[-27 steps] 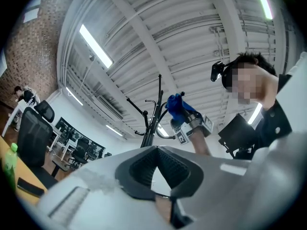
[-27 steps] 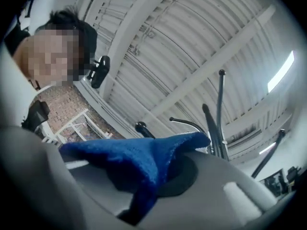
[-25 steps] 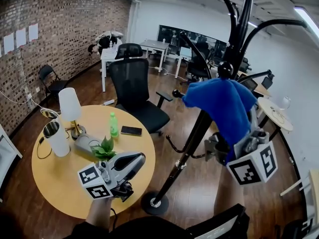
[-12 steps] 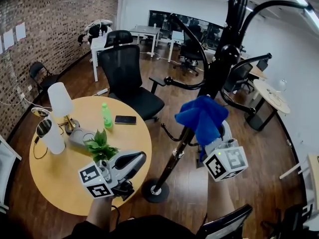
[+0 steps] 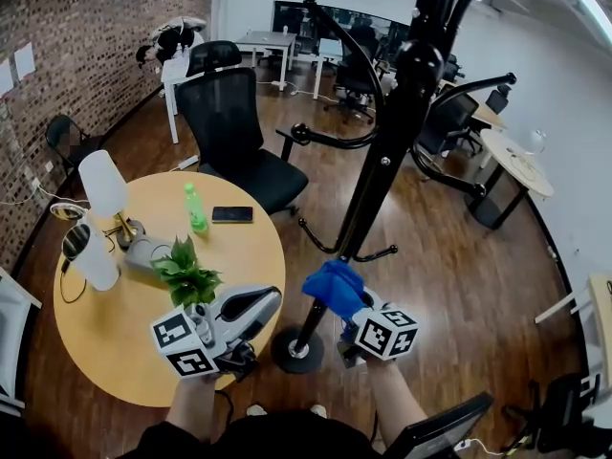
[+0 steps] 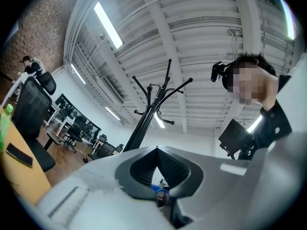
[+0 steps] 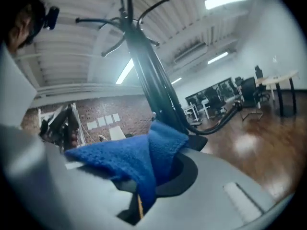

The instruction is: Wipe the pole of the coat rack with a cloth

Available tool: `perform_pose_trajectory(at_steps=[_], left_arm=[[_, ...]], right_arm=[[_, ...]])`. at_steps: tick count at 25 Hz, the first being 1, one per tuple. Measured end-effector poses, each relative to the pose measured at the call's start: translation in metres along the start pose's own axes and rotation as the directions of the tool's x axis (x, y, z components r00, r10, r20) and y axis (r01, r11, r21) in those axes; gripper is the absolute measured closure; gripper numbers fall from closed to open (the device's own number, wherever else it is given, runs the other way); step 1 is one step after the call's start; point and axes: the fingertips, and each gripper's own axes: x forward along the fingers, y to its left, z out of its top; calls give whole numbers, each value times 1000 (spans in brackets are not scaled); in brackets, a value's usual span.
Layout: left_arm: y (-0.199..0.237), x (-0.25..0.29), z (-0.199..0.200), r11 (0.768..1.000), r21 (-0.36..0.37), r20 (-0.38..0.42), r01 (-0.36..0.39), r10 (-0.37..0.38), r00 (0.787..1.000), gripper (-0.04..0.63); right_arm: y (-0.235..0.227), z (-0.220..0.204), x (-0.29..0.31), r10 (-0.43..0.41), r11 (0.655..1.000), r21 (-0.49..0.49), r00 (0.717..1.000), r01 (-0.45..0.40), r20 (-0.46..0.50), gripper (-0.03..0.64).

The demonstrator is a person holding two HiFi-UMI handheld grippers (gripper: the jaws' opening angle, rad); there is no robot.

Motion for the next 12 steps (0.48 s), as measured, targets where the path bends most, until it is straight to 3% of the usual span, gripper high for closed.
perform_pose_trajectory(at_steps=[3, 5, 7, 9, 12], left_arm=[[0, -1, -2, 1000, 0, 2, -9, 9, 1000, 594], [0, 1, -4, 1000, 1, 2, -15, 15, 1000, 594], [-1, 2, -4, 1000, 3, 0, -17, 17, 1000, 594], [-1, 0, -3, 1000, 6, 5, -22, 22, 1000, 594], [-2, -3, 0, 999, 13, 14, -31, 31, 999, 594]], right_arm=[[31, -3, -12, 119, 988, 97, 992, -116, -27, 592], [50, -3, -18, 215, 963, 174, 976, -208, -23, 592], [55, -2, -17, 255, 944, 218, 967, -247, -10, 592], [44, -2, -9, 223, 955, 200, 975, -217, -7, 592], [9, 6, 4, 73, 992, 102, 997, -75, 24, 592]])
